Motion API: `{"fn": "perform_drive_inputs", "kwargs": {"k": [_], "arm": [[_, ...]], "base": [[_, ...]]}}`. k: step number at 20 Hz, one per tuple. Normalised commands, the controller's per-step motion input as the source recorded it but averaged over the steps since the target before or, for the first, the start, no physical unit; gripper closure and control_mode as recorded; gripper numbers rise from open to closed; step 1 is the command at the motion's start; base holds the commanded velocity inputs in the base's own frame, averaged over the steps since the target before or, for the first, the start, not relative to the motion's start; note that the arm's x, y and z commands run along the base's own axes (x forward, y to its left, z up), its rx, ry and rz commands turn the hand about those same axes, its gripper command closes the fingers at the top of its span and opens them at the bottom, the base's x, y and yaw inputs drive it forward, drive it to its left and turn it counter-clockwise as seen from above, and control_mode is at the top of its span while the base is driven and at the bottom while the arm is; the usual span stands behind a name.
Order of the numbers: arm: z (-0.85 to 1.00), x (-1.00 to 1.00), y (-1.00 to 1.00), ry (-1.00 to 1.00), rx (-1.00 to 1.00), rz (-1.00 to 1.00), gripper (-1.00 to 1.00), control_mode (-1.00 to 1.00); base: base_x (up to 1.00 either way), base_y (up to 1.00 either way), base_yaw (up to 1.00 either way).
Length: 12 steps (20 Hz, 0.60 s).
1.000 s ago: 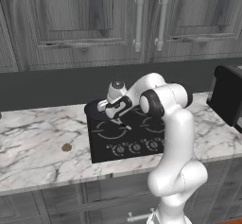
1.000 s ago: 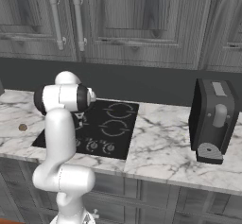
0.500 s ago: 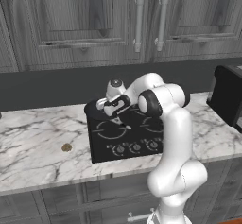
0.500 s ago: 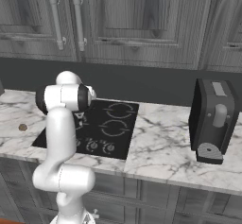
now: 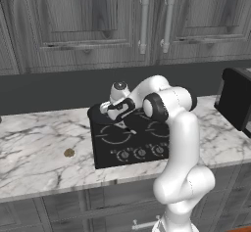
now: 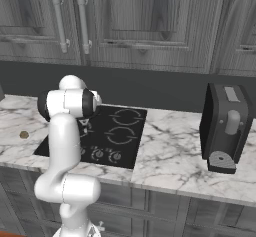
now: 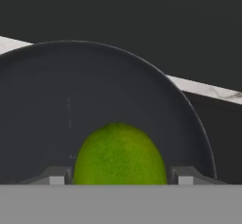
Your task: Put the lime and garlic in the pan. Then turn on the rear left burner and set the heat to medium.
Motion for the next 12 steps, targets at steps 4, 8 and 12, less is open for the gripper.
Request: {"fn": "perform_drive_inputs", "kwargs": {"k": [4,8,12], "arm": [[0.00,0.00,0.00,0.00,0.00,0.00,-1.00,-1.00],[0.04,-0.02,0.00,0.00,0.00,0.00,-1.00,-1.00],[0.19,-0.09,0.00,0.00,0.00,0.00,-1.00,-1.00]], "base": [[0.00,0.00,0.00],[0.00,0.00,0.00],[0.00,0.00,0.00]]}}
